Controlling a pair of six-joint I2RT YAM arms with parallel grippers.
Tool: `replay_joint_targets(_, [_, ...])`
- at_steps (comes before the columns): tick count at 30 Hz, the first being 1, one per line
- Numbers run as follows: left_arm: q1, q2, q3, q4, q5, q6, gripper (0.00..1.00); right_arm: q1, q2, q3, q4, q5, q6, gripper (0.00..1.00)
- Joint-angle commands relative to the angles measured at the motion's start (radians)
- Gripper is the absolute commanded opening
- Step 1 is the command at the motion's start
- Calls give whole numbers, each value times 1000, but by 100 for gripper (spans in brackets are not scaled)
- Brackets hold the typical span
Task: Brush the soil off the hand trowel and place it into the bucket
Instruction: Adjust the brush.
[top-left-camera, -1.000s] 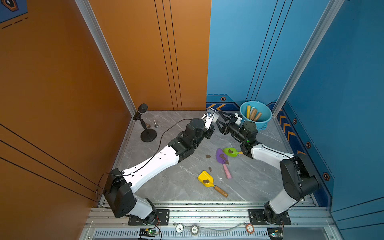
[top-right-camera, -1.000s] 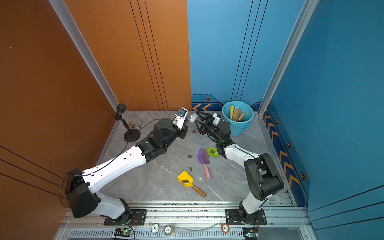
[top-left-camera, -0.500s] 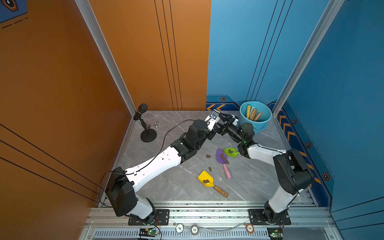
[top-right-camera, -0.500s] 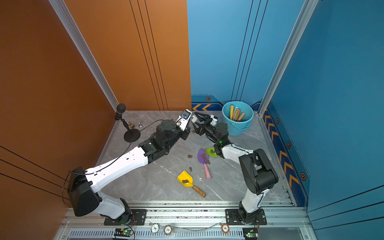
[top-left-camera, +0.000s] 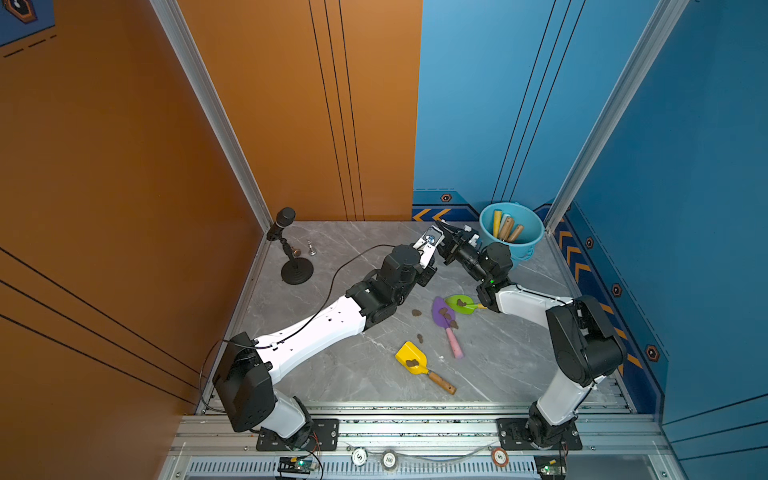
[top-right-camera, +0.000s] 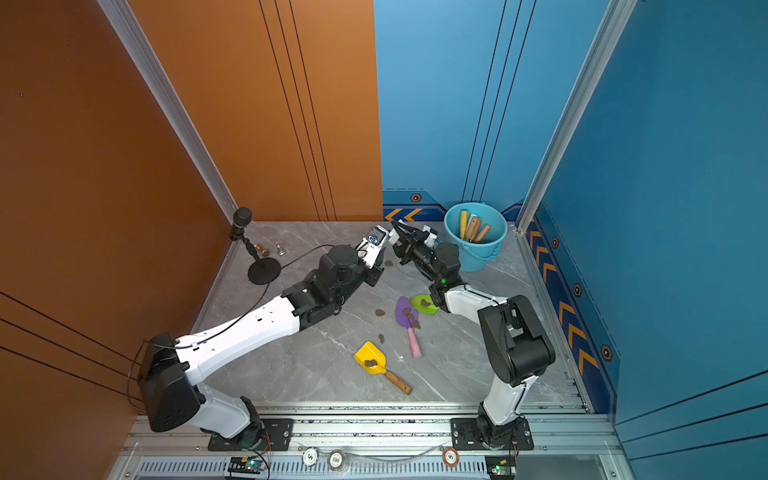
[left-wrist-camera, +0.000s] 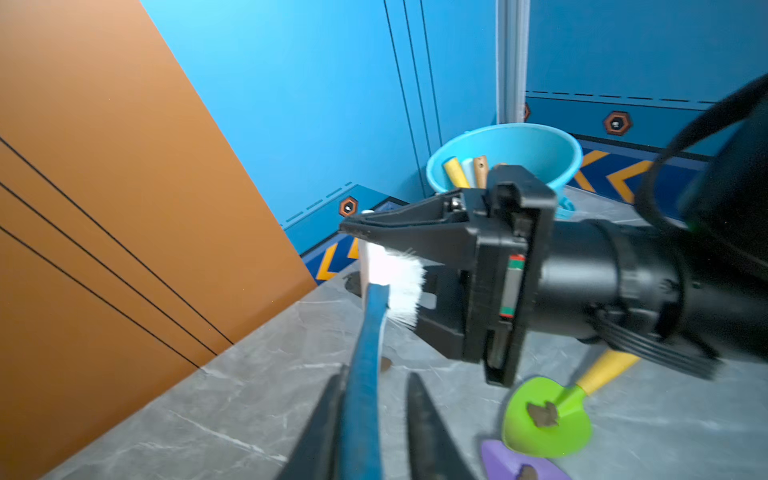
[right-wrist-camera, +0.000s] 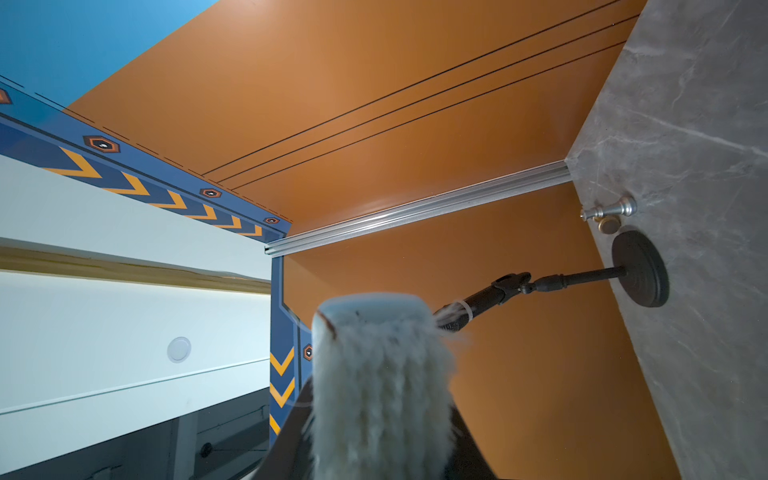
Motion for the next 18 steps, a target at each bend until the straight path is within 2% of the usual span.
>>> replay_joint_targets(1, [47,-69,69,-209,231,-149,52,-49,-24,-5,12,-23,-89,21])
replay_joint_targets(3, [150,-74,113,-332,467,-273,62,-83,-31,11,-16,-58,-165,21])
replay_joint_targets(6, [338,-40,178,-418,884,-498,62,-130,-45,69,-100,-167,-347,21])
replay_joint_targets(9, [446,-10,190,-398,1161,-647,64,-153,-66,149,-228,-299,-587,19])
replay_joint_targets(12, [476,13,192,-394,1288,-690,65,-145,-73,215,-296,-389,-722,17])
replay_joint_targets(15, [460,18,199,-389,1337,-673,66,-133,-48,265,-228,-470,-707,16])
replay_joint_targets(18, [438,41,234,-386,1359,-663,67,-114,-15,295,-119,-494,-634,16])
